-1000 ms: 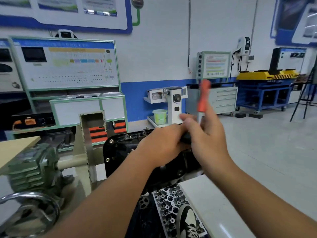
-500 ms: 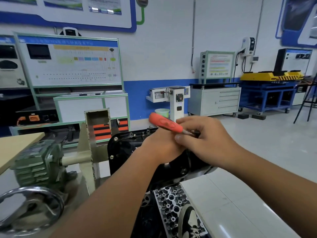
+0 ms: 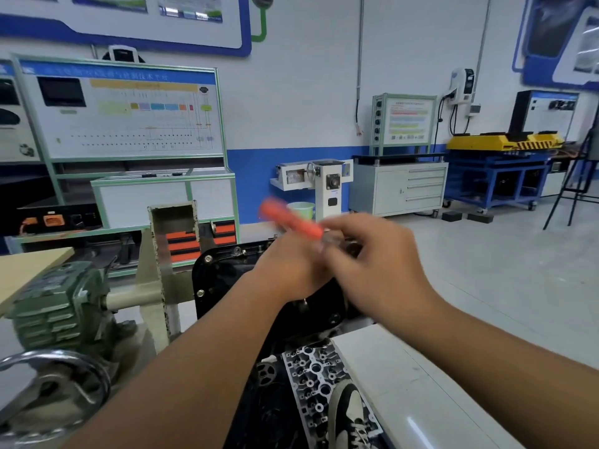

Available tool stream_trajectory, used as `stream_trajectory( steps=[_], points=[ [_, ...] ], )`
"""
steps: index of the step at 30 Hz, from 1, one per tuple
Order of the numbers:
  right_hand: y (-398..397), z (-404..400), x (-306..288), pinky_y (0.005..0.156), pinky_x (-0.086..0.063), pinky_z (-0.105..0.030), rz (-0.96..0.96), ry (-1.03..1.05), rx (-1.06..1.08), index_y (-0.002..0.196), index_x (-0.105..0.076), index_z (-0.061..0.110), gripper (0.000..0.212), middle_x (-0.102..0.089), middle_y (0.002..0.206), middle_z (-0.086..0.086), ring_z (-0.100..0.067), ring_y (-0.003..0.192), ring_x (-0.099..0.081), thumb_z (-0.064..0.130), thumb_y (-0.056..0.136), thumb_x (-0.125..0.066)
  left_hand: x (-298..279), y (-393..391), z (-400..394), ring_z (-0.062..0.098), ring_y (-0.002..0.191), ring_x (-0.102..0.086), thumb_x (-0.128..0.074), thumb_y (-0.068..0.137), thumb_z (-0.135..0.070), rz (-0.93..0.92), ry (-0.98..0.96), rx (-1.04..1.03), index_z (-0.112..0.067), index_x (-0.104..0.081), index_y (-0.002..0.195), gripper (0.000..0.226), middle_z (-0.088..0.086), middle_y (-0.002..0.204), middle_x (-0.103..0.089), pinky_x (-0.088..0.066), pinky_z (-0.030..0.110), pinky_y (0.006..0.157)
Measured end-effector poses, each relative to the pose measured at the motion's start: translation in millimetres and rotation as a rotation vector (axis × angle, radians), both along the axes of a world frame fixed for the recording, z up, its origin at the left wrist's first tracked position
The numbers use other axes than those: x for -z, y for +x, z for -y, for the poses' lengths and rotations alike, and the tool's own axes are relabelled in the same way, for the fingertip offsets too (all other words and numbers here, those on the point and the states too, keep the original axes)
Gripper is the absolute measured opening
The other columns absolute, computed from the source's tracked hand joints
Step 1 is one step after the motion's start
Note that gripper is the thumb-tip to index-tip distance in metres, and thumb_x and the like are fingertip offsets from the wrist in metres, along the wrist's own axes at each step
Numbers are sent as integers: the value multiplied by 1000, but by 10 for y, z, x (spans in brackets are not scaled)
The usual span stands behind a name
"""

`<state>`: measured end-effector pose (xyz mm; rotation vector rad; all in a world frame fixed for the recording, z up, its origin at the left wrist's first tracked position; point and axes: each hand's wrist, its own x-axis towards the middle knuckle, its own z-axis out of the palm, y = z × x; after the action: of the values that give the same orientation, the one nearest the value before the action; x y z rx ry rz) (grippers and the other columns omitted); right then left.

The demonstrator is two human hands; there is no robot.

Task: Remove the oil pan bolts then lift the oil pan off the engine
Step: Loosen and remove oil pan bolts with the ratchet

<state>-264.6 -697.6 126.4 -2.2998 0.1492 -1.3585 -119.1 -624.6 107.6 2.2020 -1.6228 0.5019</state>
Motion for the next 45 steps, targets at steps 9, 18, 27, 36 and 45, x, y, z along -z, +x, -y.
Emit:
stream_trajectory(
  steps=[9, 18, 27, 36, 45],
  points=[
    [-47, -56, 44, 81, -53, -24, -143, -317, -120, 106, -75, 38, 38, -73, 84, 15, -9, 82, -64, 14, 79, -66, -52, -116, -70, 36, 102, -66, -47, 94, -23, -112, 9, -65, -16, -60, 86, 17, 6, 97, -68, -52, 47, 85],
    [4, 5, 20, 80, -55, -39, -50, -7, -145, 94, -66, 37, 26, -71, 82, 12, -16, 81, -65, 13, 85, -71, -106, -89, -34, 32, 95, -66, -37, 90, -45, 85, 86, -95, -23, -64, 105, 37, 8, 100, -70, -53, 42, 81],
    [63, 142, 75, 77, -55, -43, 112, 298, -25, 82, -72, 20, 8, -70, 73, 1, -18, 74, -65, 25, 89, -72, -126, -99, 20, 33, 90, -65, -42, 88, -53, 72, 59, -91, -36, -46, 108, 27, 3, 96, -67, -52, 41, 76],
    [30, 178, 137, 61, -44, -33, 170, 217, 54, 71, -69, 20, 29, -65, 63, 8, -9, 64, -59, 35, 96, -68, -131, -96, 46, 29, 93, -65, -47, 89, -58, 55, 73, -170, -32, -59, 114, 38, 0, 102, -69, -53, 41, 80],
    [39, 132, 188, 66, -57, -44, 199, 206, 67, 90, -72, 22, 13, -71, 74, 4, -21, 71, -68, 33, 95, -68, -135, -95, 69, 33, 97, -65, -45, 79, -50, -25, 108, -147, -30, -58, 100, 32, 3, 105, -67, -55, 45, 80]
  ],
)
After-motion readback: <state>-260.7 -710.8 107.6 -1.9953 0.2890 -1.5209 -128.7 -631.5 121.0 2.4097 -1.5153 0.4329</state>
